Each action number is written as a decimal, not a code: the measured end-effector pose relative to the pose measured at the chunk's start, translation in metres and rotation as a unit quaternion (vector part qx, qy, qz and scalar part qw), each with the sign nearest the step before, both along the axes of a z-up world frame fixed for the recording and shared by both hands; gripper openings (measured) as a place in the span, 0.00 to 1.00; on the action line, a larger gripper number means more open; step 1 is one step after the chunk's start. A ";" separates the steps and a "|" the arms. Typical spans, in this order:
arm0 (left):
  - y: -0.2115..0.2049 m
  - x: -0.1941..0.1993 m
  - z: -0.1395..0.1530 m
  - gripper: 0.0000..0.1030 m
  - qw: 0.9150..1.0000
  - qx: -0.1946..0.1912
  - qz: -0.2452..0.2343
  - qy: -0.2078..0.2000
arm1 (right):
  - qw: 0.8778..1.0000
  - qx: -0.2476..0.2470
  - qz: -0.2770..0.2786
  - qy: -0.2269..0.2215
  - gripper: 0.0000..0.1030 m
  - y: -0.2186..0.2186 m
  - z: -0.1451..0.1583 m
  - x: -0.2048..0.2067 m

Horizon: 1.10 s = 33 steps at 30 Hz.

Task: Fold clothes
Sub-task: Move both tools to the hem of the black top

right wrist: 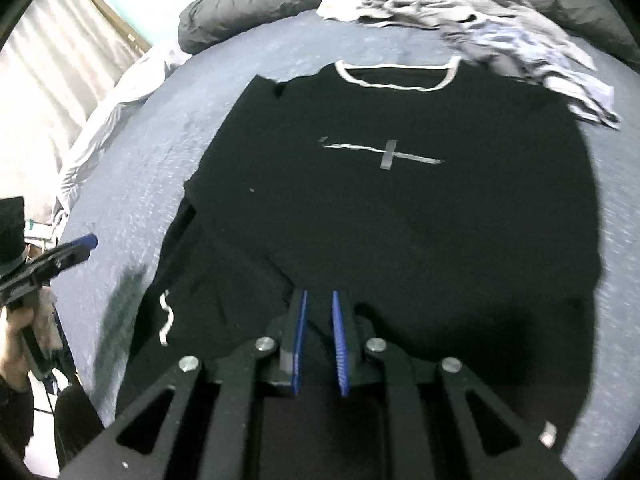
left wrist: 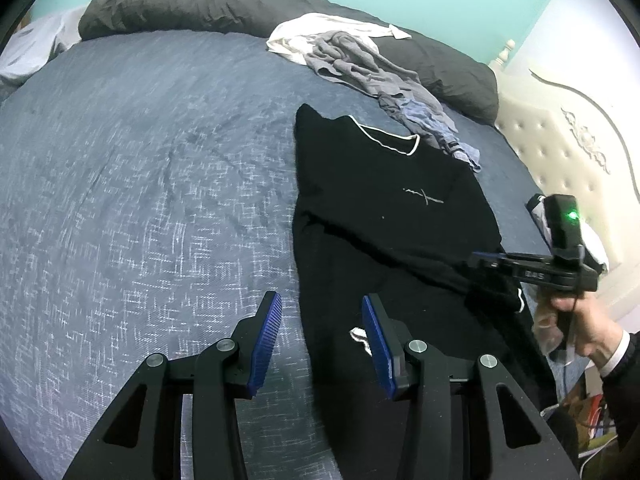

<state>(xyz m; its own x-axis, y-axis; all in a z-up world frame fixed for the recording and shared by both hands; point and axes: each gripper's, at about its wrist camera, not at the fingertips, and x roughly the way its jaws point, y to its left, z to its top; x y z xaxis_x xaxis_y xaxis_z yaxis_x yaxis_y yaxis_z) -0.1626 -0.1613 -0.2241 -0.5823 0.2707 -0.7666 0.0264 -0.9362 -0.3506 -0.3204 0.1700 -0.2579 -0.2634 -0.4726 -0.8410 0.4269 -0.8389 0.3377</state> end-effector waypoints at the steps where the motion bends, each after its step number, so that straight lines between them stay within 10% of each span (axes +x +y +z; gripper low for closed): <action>1: -0.002 0.000 -0.001 0.44 1.000 0.001 0.001 -0.001 | 1.000 -0.003 -0.002 -0.003 0.12 -0.007 -0.003 -0.003; 33: -0.009 0.008 -0.008 0.44 1.000 0.006 -0.014 -0.016 | 0.998 0.032 0.039 -0.026 0.14 -0.038 -0.019 0.013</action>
<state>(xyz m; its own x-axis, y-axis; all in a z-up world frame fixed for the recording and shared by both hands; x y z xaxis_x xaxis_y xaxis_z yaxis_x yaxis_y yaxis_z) -0.1544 -0.1701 -0.2318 -0.5489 0.2958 -0.7818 0.0110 -0.9327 -0.3605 -0.3078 0.1317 -0.2773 -0.1833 -0.4356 -0.8813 0.4752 -0.8240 0.3084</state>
